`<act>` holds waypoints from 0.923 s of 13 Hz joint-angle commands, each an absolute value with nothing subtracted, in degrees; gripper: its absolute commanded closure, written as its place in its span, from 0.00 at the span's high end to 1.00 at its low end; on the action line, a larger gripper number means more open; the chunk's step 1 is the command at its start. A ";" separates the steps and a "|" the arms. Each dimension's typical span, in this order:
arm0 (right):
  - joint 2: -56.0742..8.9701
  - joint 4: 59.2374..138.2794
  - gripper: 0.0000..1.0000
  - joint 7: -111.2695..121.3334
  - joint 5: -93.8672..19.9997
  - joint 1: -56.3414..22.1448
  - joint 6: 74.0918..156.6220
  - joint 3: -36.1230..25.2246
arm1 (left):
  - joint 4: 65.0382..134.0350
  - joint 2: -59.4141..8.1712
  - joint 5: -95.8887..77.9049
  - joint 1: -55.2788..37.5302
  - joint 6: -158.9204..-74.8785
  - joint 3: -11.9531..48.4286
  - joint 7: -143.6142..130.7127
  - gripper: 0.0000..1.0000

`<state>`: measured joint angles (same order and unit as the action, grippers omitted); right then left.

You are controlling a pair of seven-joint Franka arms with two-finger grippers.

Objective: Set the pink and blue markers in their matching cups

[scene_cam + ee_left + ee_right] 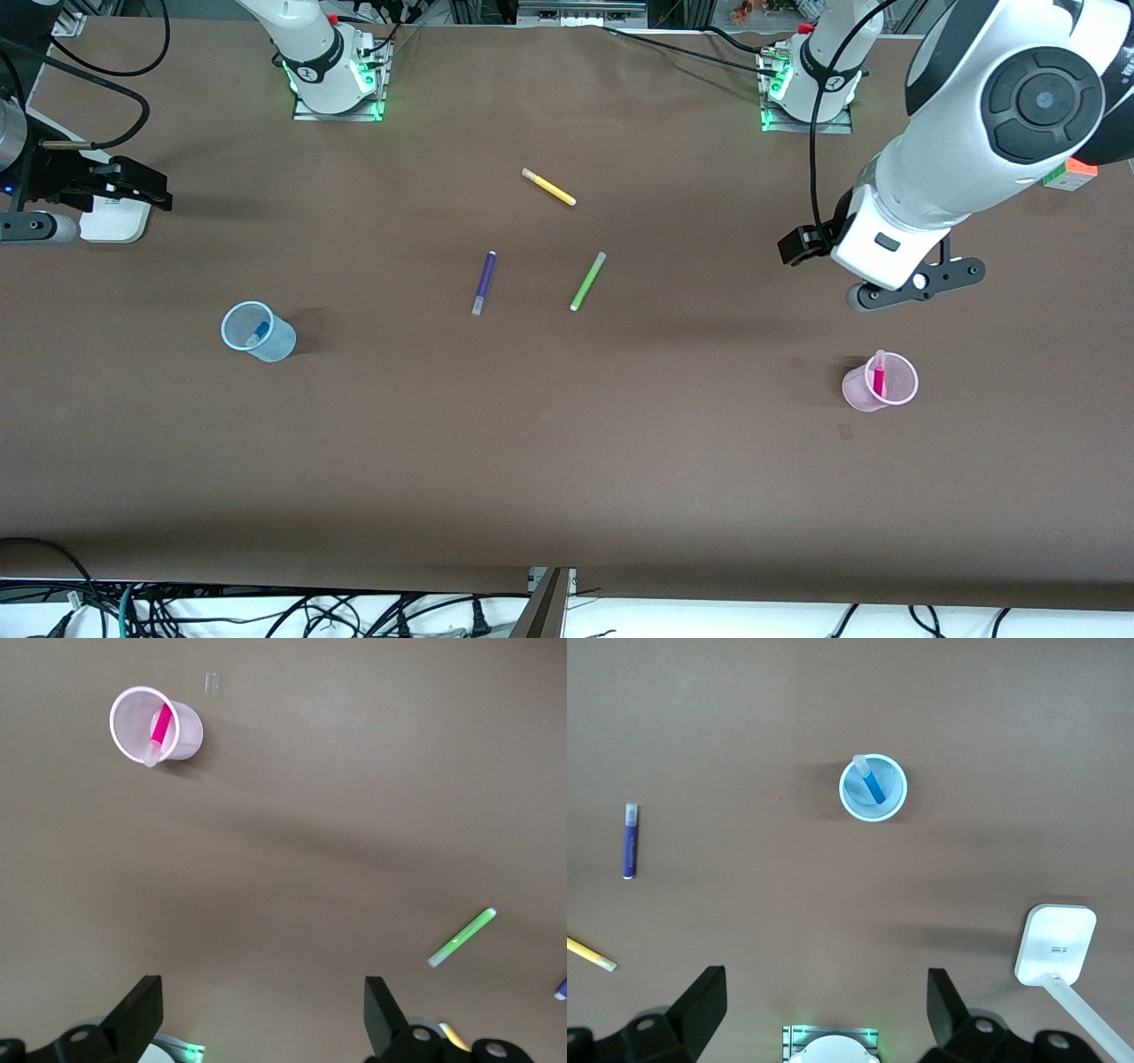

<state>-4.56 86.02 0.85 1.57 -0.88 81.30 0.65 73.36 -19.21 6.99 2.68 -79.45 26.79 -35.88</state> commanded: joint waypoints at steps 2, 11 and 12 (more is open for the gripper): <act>-4.92 84.81 1.00 0.70 2.55 -0.88 81.04 0.88 | 93.09 -5.85 7.39 6.14 -88.81 25.49 -28.22 1.00; -4.92 84.81 1.00 0.88 2.55 -0.88 81.04 0.88 | 96.42 -1.23 5.01 10.28 -92.28 25.05 -19.78 1.00; -4.92 84.81 1.00 0.88 2.55 -0.88 81.04 0.79 | 96.42 -1.32 5.01 10.28 -92.29 25.14 -19.78 1.00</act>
